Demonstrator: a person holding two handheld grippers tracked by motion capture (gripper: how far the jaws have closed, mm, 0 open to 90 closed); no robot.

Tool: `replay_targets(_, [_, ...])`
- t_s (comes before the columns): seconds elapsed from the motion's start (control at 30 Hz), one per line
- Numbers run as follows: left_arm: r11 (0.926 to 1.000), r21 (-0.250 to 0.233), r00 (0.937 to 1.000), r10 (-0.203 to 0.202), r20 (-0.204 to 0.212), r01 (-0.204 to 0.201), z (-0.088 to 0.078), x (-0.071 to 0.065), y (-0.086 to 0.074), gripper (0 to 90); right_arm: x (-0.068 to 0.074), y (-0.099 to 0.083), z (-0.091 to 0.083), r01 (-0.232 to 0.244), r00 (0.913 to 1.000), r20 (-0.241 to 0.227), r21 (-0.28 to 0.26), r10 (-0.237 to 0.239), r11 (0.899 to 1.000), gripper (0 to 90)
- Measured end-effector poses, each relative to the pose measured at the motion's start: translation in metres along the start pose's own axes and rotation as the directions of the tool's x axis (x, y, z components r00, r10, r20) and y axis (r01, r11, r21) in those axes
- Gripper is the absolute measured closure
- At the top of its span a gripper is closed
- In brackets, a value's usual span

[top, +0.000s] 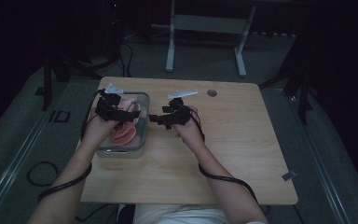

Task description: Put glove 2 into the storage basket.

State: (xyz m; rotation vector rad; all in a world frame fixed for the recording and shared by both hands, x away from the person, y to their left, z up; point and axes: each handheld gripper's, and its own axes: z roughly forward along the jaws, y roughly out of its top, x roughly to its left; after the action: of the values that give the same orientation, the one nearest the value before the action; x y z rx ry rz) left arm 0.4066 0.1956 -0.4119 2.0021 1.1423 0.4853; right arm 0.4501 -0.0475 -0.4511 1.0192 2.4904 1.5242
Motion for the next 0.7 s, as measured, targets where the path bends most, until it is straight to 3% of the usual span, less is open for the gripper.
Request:
replay_targets(0.1, [0.9997, -0.01, 0.9997, 0.024, -0.002, -0.024, -0.002, -0.011, 0.002, 2.7, -0.001, -0.001, -0.005, 0.015, 0.9999, 0.007, -0.008, -0.015, 1.0, 20.4])
replay_targets(0.17, [0.9972, -0.027, 0.9974, 0.07, 0.013, -0.07, -0.003, -0.03, 0.004, 2.7, -0.002, -0.003, -0.012, 0.028, 0.9995, 0.013, -0.018, -0.028, 0.999, 19.7])
replay_targets(0.33, [0.9926, -0.051, 0.9932, 0.112, 0.032, -0.111, 0.001, -0.058, 0.003, 2.7, -0.007, -0.01, -0.024, 0.057, 0.9979, 0.032, -0.022, -0.056, 0.998, 18.8])
replay_targets(0.53, [0.9771, -0.071, 0.9793, 0.202, 0.014, -0.201, 0.012, -0.093, -0.006, 2.7, -0.015, -0.022, -0.041, 0.083, 0.995, 0.057, -0.023, -0.082, 0.996, 17.0])
replay_targets(0.7, [0.9747, -0.083, 0.973, 0.214, 0.085, -0.208, 0.019, -0.112, -0.014, 2.7, -0.025, -0.036, -0.054, 0.107, 0.9911, 0.08, -0.015, -0.106, 0.994, 16.4])
